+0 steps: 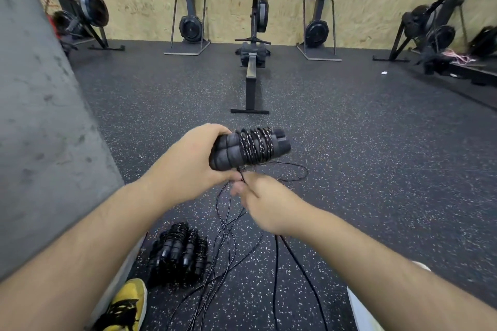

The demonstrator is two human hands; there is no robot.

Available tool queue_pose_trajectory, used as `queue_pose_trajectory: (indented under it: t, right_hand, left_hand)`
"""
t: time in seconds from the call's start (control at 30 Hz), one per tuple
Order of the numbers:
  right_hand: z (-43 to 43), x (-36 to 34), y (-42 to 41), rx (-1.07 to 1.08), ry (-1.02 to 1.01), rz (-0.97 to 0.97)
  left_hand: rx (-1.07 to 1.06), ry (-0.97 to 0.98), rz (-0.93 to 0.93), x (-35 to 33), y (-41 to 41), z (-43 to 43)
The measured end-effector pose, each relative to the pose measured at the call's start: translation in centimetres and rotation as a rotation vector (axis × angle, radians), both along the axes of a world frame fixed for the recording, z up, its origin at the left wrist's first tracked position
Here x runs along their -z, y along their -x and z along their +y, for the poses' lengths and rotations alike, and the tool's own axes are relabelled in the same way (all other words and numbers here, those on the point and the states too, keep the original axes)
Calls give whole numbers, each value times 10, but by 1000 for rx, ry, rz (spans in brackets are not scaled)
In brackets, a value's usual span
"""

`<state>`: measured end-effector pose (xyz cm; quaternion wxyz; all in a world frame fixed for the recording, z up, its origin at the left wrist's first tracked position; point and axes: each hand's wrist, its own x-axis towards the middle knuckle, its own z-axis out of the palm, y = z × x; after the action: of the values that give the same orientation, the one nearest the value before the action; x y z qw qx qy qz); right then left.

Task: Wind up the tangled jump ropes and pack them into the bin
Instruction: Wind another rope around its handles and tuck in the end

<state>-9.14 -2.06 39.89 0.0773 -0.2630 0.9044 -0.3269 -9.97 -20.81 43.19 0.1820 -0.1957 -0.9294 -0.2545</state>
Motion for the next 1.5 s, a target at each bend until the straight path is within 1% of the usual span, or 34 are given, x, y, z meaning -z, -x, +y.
queue_pose_trajectory:
  t: [0.1,0.17,0.47,0.5,0.6,0.63,0.67,0.73,0.83,0.97,1.07,1.13,1.2,1.23,1.27,1.3,1.33,1.37,1.4,1.5]
  right_hand:
    - [-4,-11,-12,25,-40,5]
    - [-3,-18,-16,55,-56,16]
    - [6,-54,-39,-35,-119,126]
    - [9,-58,-39,-35,-150,177]
    - [20,-66,-33,-25,-333,443]
    - [24,-68,-29,-28,-360,519]
    - [28,-69,-23,-36,-356,568]
    - [38,-70,-10,-48,-306,599]
    - [54,-67,11,-14,-204,538]
    - [69,-58,30,59,15,330]
    - [69,-50,35,56,162,212]
    - [70,-42,37,69,214,44]
    - [61,-29,30,62,39,-71]
    - [53,-20,28,144,-7,-76]
    - [43,-13,22,216,11,32]
    - [32,-9,16,187,29,144]
    - [21,-6,11,128,42,171]
    - [10,-5,7,100,24,111]
    - [5,-7,0,53,2,104]
    - [4,-11,-4,44,-32,-8]
  left_hand:
    - [-13,142,-3,1,9,-14]
    - [-25,185,25,3,11,-19]
    - [-95,393,89,12,17,-20]
    - [-95,417,99,13,17,-18]
    - [-55,477,116,15,18,-12]
    - [-21,490,116,16,18,-10]
    - [24,499,115,17,17,-7]
    - [133,503,116,18,13,-2]
    - [260,465,127,16,5,8]
    - [385,344,109,8,-9,20]
    - [381,182,60,-1,-25,25]
    - [337,104,-8,-5,-33,26]
    - [296,53,-45,-6,-35,28]
    - [273,33,-39,-5,-35,28]
    - [242,7,-31,-4,-33,28]
    - [199,-25,-37,-3,-30,26]
    - [152,-49,-49,-2,-27,23]
    - [116,-51,-46,-1,-23,20]
    - [92,-28,-32,-1,-19,16]
    - [60,95,4,-1,-7,6]
